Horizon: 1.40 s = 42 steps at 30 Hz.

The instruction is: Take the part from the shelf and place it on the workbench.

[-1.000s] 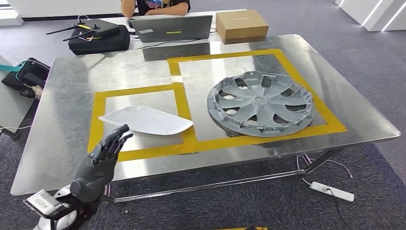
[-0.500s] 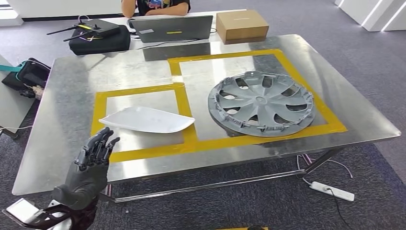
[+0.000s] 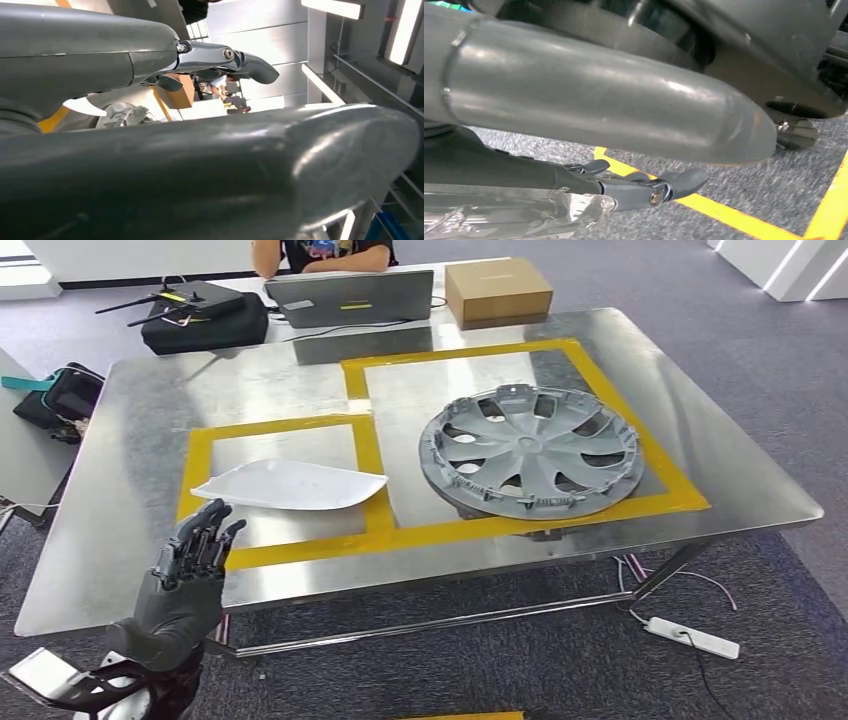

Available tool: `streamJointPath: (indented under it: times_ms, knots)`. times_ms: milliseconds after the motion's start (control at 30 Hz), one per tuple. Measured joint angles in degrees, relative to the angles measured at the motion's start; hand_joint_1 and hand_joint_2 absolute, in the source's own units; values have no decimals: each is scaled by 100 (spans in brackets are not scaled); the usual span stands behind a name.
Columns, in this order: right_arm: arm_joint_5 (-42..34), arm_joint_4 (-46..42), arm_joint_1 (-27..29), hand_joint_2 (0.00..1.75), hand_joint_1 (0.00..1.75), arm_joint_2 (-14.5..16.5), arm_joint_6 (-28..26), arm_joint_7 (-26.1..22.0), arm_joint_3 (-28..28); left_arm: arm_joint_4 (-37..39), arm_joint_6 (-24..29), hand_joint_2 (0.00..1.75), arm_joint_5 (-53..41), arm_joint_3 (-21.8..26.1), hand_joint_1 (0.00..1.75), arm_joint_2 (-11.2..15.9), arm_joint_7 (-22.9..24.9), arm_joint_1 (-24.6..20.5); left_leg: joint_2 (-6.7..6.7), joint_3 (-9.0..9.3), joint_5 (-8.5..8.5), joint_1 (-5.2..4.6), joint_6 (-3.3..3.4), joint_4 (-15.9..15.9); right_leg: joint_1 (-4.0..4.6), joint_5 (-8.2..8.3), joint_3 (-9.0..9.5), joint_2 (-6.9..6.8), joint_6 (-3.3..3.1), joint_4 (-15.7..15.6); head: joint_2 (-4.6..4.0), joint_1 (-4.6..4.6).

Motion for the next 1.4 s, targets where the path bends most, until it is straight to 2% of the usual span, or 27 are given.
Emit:
streamJointPath:
  times_ms: [67, 167, 200, 233, 267, 333, 400, 433, 533, 600, 667, 700, 733, 767, 833, 900, 933, 967, 1067, 1100, 1133, 1167, 1233, 1267, 1300, 1333, 1400]
  knots:
    - [-2, -1, -2, 0, 0, -3, 1, -8, -10, 0, 0, 0, -2, 14, 0, 1, 0, -3, 8, -127, -190, 10, -37, 197, 5, 53, -90, -12, -113, 9, 0, -15]
    - [-6, -1, -1, 0, 0, -3, 2, -10, -26, 0, 0, 0, -3, 17, 0, 1, 0, -8, 14, -573, -841, -5, -48, 1241, 40, 164, -261, -47, -240, 5, 0, -40]
    - [-8, -1, 1, 0, 0, -3, 2, -9, -30, 0, -1, 0, 1, 18, 0, 1, 0, -7, 14, -677, -957, -13, -35, 1536, 59, 207, -322, -57, -260, 5, 0, -44]
    - [-10, -1, 3, 0, 0, -3, 2, -5, -33, 0, -4, 0, 10, 18, 0, 2, 0, -6, 14, -689, -957, -24, -8, 1654, 81, 253, -381, -63, -269, 5, 0, -44]
    - [-14, -1, 3, 0, 0, -3, 2, -1, -36, 0, -8, 0, 19, 19, 0, 3, 0, -7, 14, -593, -847, -41, 31, 1555, 101, 301, -439, -65, -271, 5, 0, -43]
    - [-19, -1, 0, 0, 0, -2, 4, 10, -41, -1, -16, 0, 33, 21, 0, 2, 0, -14, 15, -128, -534, -103, 147, 869, 129, 403, -540, -61, -262, 6, 0, -43]
    - [-21, -1, 1, 0, 0, 1, 5, 20, -44, -2, -22, 0, 34, 22, 0, -2, 0, -30, 24, 296, -410, -165, 215, 166, 146, 511, -608, -58, -227, -1, 0, -38]
    - [-21, -1, 1, 0, 0, 2, 4, 25, -45, -2, -25, 0, 34, 23, 0, -2, 0, -35, 28, 379, -408, -190, 224, -9, 142, 567, -622, -61, -199, -19, 0, -44]
    - [-19, -1, 12, 0, 0, 4, -23, 58, -46, -1, -32, 0, 35, 26, 0, -6, 0, -34, 35, 294, -257, -199, 264, -107, 117, 653, -657, -67, -88, -86, 0, -65]
    - [-14, 0, 27, 0, 0, 4, -51, 92, -47, 1, -40, 0, 35, 26, 0, -14, 0, -35, 44, 181, -112, -173, 327, -136, 113, 273, -783, -63, -25, 201, 0, -51]
    - [-9, 1, 27, 0, 0, 4, -61, 107, -48, 4, -44, 0, 34, 27, 0, -18, 0, -33, 51, 28, 16, -170, 359, -133, 111, -314, -968, -61, 17, 910, 0, -40]
    - [-9, 1, 22, 0, 0, 4, -61, 109, -48, 9, -44, 0, 32, 28, 0, -19, 1, -31, 54, -60, 86, -170, 358, -129, 110, -476, -1018, -61, 32, 1267, 0, -40]
    - [-8, 1, 17, 0, 0, 4, -61, 109, -48, 14, -43, 0, 28, 28, 0, -19, 1, -29, 57, -152, 155, -170, 352, -125, 111, -506, -998, -61, 40, 1492, 0, -41]
    - [-8, 0, 16, 0, 0, 4, -60, 109, -48, 19, -39, 0, 23, 28, 0, -19, 2, -26, 59, -241, 221, -168, 342, -120, 110, -418, -877, -61, 46, 1524, 0, -41]
    - [-8, -1, 8, 0, 0, 3, -60, 109, -49, 22, -26, 0, 3, 28, 0, -17, 7, -20, 59, -386, 338, -161, 303, -107, 104, -159, -321, -62, 52, 968, 0, -40]
    - [-7, -1, -15, 0, 0, 2, -60, 106, -49, 22, -10, 0, -17, 30, 0, -16, 14, -19, 58, -476, 421, -169, 251, -78, 105, -184, 339, -55, 52, 101, 0, -36]
    - [-7, -1, -23, 0, 0, 2, -60, 103, -49, 22, -5, 0, -22, 30, 0, -15, 15, -19, 58, -497, 442, -176, 234, -65, 107, -254, 534, -51, 49, -173, 0, -34]
    - [-6, -1, -28, 0, 0, 2, -60, 102, -48, 22, -3, 0, -24, 31, 0, -15, 15, -20, 59, -509, 452, -183, 225, -57, 111, -305, 626, -47, 45, -308, 0, -33]
    - [-6, -1, -30, 0, 0, 2, -60, 99, -49, 22, -1, 0, -25, 31, 0, -14, 16, -18, 61, -512, 473, -185, 214, -53, 116, -318, 626, -36, 15, -334, 0, -40]
    - [-6, -1, -30, 0, 0, 3, -59, 97, -49, 22, 4, 0, -27, 31, 0, -13, 17, -16, 62, -514, 505, -183, 197, -56, 125, -314, 590, -32, -15, -324, 1, -46]
    - [-6, -1, -26, 0, 0, 4, -57, 95, -50, 22, 14, 0, -28, 32, 0, -11, 17, -8, 62, -552, 412, -175, 152, 25, 124, -264, 511, -44, -96, -312, 1, -60]
    - [-6, -1, -24, 0, 0, 5, -56, 92, -50, 22, 23, 0, -30, 33, 0, -9, 17, 0, 62, -622, 225, -164, 99, 212, 123, -195, 420, -58, -177, -296, 1, -74]
    - [-3, -1, -19, 0, 0, 6, -53, 89, -52, 22, 35, 0, -27, 34, 0, -9, 17, 15, 62, -856, -385, -138, 0, 935, 112, -9, 228, -92, -307, -296, 0, -95]
    - [-2, -1, -16, 0, 0, 6, -53, 88, -52, 22, 35, 0, -26, 35, 0, -9, 17, 18, 62, -948, -590, -132, -17, 1314, 113, 63, 149, -96, -311, -291, 0, -97]
    - [-2, -1, -12, 0, 0, 6, -55, 87, -52, 22, 36, 0, -25, 36, 0, -8, 17, 21, 62, -979, -662, -129, -24, 1578, 115, 135, 60, -102, -308, -287, 0, -98]
    - [-1, -1, -7, 0, 0, 5, -56, 87, -52, 22, 36, 0, -24, 38, 0, -7, 17, 22, 62, -916, -597, -129, -21, 1652, 115, 205, -32, -106, -299, -283, 0, -98]
    - [0, -1, -6, 0, 0, 4, -64, 88, -54, 22, 37, 0, -20, 44, 0, -5, 17, 21, 61, -479, -287, -129, 8, 1190, 116, 332, -191, -107, -266, -281, 0, -97]
